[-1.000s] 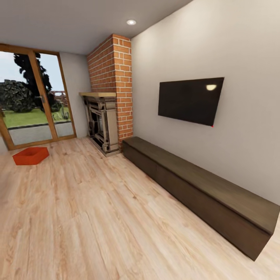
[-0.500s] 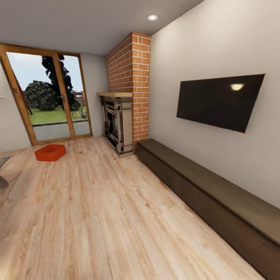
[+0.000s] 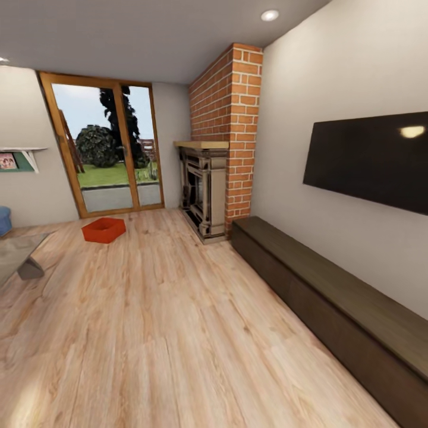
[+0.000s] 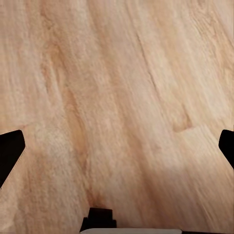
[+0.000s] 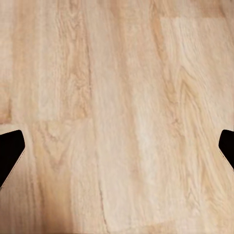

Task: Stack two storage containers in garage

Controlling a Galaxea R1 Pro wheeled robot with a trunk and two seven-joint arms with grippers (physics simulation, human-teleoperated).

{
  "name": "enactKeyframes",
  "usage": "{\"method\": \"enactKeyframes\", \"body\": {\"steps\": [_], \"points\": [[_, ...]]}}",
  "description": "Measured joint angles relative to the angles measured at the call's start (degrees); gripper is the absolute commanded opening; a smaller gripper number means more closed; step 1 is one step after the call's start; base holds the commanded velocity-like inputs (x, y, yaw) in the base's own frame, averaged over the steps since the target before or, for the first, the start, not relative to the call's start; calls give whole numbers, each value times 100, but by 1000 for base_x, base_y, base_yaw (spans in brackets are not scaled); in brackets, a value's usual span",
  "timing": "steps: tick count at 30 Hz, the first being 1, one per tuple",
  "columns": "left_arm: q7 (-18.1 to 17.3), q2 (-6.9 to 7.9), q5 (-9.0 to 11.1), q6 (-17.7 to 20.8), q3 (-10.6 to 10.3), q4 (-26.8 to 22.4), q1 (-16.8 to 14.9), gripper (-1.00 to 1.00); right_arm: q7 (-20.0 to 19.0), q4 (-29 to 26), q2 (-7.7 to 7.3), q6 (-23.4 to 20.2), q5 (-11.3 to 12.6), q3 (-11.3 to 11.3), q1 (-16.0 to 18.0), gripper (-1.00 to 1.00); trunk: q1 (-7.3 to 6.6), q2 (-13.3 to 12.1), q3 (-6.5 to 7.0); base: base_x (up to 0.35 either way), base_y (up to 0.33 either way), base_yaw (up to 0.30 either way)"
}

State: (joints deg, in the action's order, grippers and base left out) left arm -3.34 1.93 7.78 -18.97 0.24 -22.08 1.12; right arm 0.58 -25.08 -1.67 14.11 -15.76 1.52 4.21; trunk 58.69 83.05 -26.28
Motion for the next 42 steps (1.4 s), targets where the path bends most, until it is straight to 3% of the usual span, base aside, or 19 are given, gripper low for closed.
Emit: {"method": "enactKeyframes", "body": {"steps": [22, 42], "points": [[0, 0, 0, 0, 0, 1, 0, 100, -3, 0, -1, 0, 0, 0, 0, 100, 0, 0, 0, 329, -18, 251], [0, 0, 0, 0, 0, 1, 0, 100, -2, -1, -3, -1, 1, 0, -2, 100, 0, 0, 0, 312, -172, 255]]}}
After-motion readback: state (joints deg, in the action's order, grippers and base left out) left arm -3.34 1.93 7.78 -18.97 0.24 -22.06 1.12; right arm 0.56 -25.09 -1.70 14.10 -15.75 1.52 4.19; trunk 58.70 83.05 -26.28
